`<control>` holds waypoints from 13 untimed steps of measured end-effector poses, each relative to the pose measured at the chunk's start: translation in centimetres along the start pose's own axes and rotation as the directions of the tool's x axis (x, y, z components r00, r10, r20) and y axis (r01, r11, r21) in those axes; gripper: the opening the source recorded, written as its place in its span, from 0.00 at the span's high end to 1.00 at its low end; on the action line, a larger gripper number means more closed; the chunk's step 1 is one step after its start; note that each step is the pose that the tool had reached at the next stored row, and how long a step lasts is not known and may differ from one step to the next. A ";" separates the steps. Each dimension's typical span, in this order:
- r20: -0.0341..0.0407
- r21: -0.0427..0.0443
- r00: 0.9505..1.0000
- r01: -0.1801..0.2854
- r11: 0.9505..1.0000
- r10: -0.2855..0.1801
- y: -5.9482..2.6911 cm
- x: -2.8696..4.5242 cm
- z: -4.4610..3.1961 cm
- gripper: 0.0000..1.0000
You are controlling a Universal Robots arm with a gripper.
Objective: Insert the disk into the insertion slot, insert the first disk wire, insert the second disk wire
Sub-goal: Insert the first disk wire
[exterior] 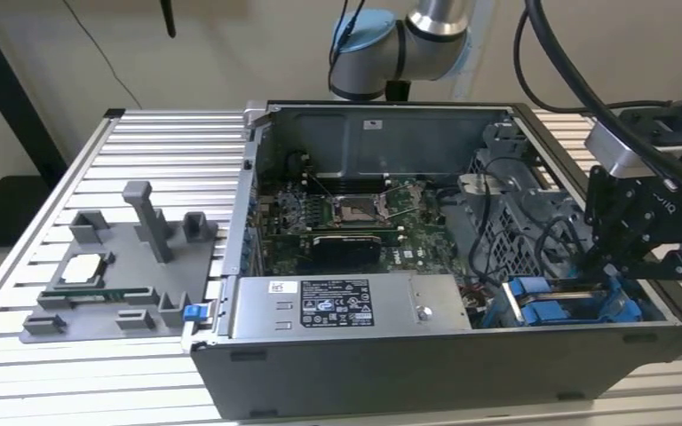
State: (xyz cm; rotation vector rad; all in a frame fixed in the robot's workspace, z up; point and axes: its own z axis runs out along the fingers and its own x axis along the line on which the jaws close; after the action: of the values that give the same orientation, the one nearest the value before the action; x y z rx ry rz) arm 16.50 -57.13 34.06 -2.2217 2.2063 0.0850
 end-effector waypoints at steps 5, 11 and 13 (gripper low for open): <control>0.001 0.000 1.000 -0.007 1.000 0.007 0.00 -0.10 0.06 1.00; 0.001 0.002 0.999 -0.032 0.999 0.032 0.02 -0.15 0.23 1.00; 0.001 0.002 0.999 -0.038 0.999 0.038 0.02 -0.14 0.44 1.00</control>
State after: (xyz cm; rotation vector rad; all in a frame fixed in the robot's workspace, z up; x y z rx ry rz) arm 16.47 -56.97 33.63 -2.1788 2.2475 0.0839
